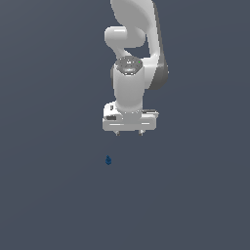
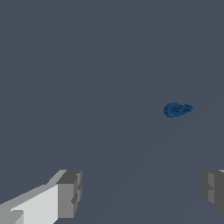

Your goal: Pick up the object and move it to a goal position.

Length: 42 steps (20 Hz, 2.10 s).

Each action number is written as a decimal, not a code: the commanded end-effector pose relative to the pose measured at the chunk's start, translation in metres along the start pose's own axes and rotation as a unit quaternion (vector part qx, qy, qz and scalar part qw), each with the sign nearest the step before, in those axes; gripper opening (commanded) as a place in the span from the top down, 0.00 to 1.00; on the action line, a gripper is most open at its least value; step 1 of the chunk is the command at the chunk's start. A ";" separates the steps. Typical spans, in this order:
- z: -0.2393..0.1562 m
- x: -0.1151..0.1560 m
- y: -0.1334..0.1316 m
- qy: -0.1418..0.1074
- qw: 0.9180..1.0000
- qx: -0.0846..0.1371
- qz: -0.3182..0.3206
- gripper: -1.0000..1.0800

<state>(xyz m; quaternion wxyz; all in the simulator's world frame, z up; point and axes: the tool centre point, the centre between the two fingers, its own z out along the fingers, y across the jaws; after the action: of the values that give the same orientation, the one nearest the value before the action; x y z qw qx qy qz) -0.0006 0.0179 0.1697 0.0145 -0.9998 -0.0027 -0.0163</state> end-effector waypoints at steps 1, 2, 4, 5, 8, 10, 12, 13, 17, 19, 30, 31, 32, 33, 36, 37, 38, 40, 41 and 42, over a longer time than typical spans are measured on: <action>0.000 0.000 0.000 0.000 1.000 0.000 0.000 0.04; 0.000 0.000 0.000 0.000 1.000 0.000 0.000 0.04; -0.003 0.001 0.000 0.002 1.000 0.000 -0.002 0.04; -0.005 0.002 0.000 0.003 1.000 0.000 -0.004 0.04; -0.013 0.006 -0.001 0.008 1.000 0.001 -0.012 0.04; -0.016 0.008 -0.002 0.010 1.000 0.001 -0.014 0.04; -0.017 0.008 -0.002 0.010 1.000 0.001 -0.015 0.04; -0.017 0.008 -0.001 0.010 1.000 0.001 -0.015 0.04; -0.015 0.008 0.000 0.010 1.000 0.001 -0.007 0.04; -0.014 0.010 0.002 0.009 1.000 0.001 0.001 0.04; 0.005 0.021 0.022 0.003 0.994 0.001 0.106 0.04; 0.007 0.023 0.025 0.002 0.993 0.001 0.120 0.04; 0.010 0.025 0.028 0.001 0.991 0.001 0.135 0.04; 0.013 0.026 0.031 0.000 0.989 0.001 0.151 0.04; 0.022 0.031 0.041 -0.002 0.980 -0.001 0.200 0.04; 0.025 0.033 0.045 -0.003 0.976 -0.002 0.216 0.04; 0.028 0.034 0.048 -0.003 0.973 -0.002 0.232 0.04; 0.035 0.037 0.055 -0.005 0.965 -0.004 0.263 0.04; 0.038 0.038 0.059 -0.005 0.960 -0.005 0.279 0.04; 0.041 0.040 0.062 -0.006 0.956 -0.006 0.294 0.04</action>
<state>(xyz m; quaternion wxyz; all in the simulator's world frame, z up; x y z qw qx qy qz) 0.0385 -0.0376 0.1333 0.0139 -0.9634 0.2676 -0.0068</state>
